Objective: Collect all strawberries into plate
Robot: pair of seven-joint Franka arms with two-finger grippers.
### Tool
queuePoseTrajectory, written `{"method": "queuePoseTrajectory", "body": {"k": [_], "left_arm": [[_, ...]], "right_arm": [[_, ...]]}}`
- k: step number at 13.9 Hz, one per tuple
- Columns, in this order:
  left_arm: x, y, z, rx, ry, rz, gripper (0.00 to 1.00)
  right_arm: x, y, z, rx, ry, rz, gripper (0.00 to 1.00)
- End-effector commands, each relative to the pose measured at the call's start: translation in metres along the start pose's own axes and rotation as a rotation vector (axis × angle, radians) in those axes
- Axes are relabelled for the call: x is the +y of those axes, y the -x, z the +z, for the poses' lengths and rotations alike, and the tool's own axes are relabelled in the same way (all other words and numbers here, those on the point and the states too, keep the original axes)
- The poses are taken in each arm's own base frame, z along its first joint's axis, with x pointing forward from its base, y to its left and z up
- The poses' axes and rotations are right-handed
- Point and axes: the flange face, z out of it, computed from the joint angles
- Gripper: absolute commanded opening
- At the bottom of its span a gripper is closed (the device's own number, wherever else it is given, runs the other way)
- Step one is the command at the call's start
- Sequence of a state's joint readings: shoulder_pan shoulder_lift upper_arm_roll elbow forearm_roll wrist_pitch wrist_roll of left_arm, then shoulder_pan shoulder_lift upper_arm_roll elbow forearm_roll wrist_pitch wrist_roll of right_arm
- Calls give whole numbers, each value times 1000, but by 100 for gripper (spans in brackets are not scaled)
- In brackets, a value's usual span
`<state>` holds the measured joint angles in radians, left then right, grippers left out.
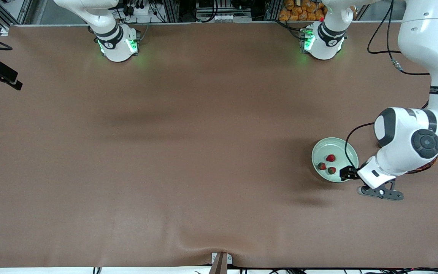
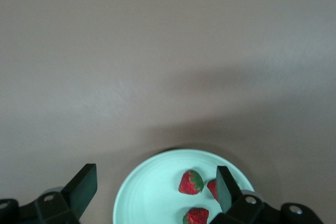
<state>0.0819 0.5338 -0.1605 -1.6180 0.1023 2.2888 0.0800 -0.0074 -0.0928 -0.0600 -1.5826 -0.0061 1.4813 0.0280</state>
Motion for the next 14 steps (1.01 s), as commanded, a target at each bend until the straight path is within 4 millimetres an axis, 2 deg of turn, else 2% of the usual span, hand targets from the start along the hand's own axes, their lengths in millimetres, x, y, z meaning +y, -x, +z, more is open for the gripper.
{"method": "queuePoseTrajectory", "body": {"k": [1,2,7,8,11,14], "left_arm": [[-8,-11,-52,52,-60,20,100],[-7,-11,-65,61,-63,21,100],[9,-4,-99,22,-56,29,100],[20,-4,-104,15,-56,41,100],[14,1,-119,2,-69,34,100],[23,13,-162,-23,-74,40,100]], "right_arm": [[0,-2,-5,6,16,-9,100],[0,-3,-7,10,14,-11,100],[7,-18,-15,38,3,6,100],[6,-19,-15,38,4,5,100],[4,-19,-15,38,9,3,100],[2,-19,-15,37,13,-2,100]]}}
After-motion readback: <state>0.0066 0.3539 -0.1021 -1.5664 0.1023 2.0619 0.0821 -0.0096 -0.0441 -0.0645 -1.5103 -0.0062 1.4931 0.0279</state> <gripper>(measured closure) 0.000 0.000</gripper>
